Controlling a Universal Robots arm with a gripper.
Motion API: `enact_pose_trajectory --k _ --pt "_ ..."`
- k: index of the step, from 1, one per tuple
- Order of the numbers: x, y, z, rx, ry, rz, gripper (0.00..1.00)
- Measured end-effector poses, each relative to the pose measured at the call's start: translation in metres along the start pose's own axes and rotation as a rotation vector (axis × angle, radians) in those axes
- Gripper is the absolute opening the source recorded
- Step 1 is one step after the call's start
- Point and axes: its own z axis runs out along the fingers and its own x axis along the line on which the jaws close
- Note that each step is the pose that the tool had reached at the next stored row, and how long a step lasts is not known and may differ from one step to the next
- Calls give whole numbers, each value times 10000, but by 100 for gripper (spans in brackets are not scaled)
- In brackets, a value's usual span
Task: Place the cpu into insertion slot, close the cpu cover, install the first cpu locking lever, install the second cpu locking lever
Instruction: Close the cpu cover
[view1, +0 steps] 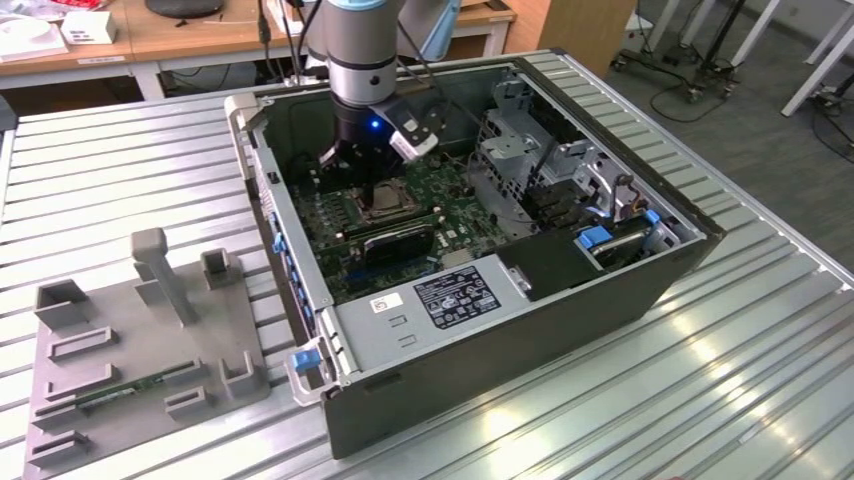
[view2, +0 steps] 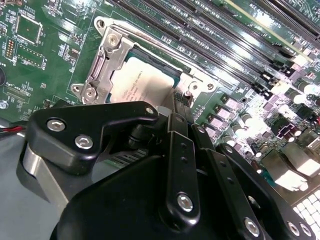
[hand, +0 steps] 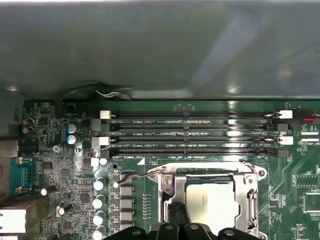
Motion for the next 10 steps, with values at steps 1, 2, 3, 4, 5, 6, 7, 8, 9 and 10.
enact_pose_trajectory --k 1,2,3,4,5,6,7,8,9,10 --pt "0 0 6 1 -1 0 11" --pt "1 0 10 5 0 0 11" --pt "1 0 16 8 0 0 11" --pt "1 0 21 13 0 -1 11" --pt "1 0 25 18 0 -1 11" --pt "2 0 28 23 0 -1 11" --pt "2 0 29 28 1 -1 11" --pt "2 -1 29 29 1 -1 11" --pt "2 -1 29 30 2 -1 11" --pt "2 0 30 29 1 -1 11"
